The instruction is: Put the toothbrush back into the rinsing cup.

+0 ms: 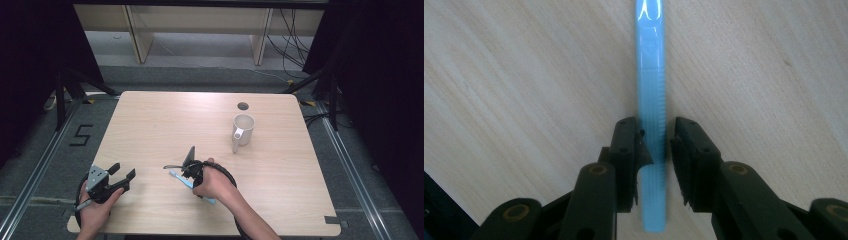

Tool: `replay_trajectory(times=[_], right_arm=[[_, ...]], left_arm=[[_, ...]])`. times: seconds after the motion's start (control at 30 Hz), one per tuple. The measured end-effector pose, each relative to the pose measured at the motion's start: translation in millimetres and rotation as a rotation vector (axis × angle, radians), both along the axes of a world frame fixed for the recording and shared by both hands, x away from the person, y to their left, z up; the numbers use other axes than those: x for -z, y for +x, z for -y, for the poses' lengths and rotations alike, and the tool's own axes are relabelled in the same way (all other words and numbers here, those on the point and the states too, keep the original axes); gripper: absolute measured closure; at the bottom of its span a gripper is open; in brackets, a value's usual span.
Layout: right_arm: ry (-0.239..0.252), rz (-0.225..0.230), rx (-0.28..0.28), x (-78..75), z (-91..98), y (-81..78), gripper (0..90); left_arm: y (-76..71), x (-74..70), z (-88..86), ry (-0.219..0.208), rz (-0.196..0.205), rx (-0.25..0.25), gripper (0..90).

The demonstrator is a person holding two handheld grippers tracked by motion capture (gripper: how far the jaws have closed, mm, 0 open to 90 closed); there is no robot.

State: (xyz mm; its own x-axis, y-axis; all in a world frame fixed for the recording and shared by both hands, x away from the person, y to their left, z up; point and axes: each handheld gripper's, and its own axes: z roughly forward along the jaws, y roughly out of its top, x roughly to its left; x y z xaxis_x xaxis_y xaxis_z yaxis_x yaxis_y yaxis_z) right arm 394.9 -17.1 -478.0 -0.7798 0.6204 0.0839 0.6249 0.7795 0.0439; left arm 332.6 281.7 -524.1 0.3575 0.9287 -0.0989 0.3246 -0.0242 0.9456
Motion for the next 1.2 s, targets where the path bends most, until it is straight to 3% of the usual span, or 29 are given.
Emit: replay_trajectory(times=[0.03,0.23,0.27,0.47,0.57,0.7,1.0,1.03,1.2], right_arm=[[-0.014,0.020,-0.012,0.7,-0.4,0.6,73.0],[-0.036,0.010,0.003,0.1,-1.3,0.4,76.6],[-0.044,-0.004,0.052,-0.7,-1.7,-1.2,77.9],[-0.027,-0.018,0.041,-0.9,-1.3,-0.9,79.0],[-0.050,-0.006,0.045,-1.1,-0.7,-0.9,79.1],[-0.019,-0.007,0.028,0.0,0.0,-0.1,79.2],[-0.039,0.000,0.042,-6.0,3.1,-0.3,79.3],[-0.016,0.004,0.053,-8.4,3.6,-1.0,79.3],[0.002,0.031,0.029,-11.1,6.1,-0.3,79.3]], left_arm=[[-0.1,0.0,-0.2,-0.001,0.001,0.000,32.7],[-0.6,-0.7,-0.6,0.006,-0.011,-0.003,32.6],[-0.6,-0.8,-0.5,0.006,-0.012,-0.003,32.6],[-0.4,-0.3,-0.2,0.003,-0.004,-0.002,32.6],[-0.1,0.1,-0.1,-0.002,0.002,0.000,32.6],[-0.7,-0.7,-0.4,0.007,-0.010,-0.003,32.6],[-0.7,-0.7,-0.3,0.008,-0.011,-0.004,32.6],[-0.7,-0.7,-0.2,0.009,-0.011,-0.004,32.7],[-0.7,-0.7,-0.2,0.009,-0.010,-0.004,32.6]])
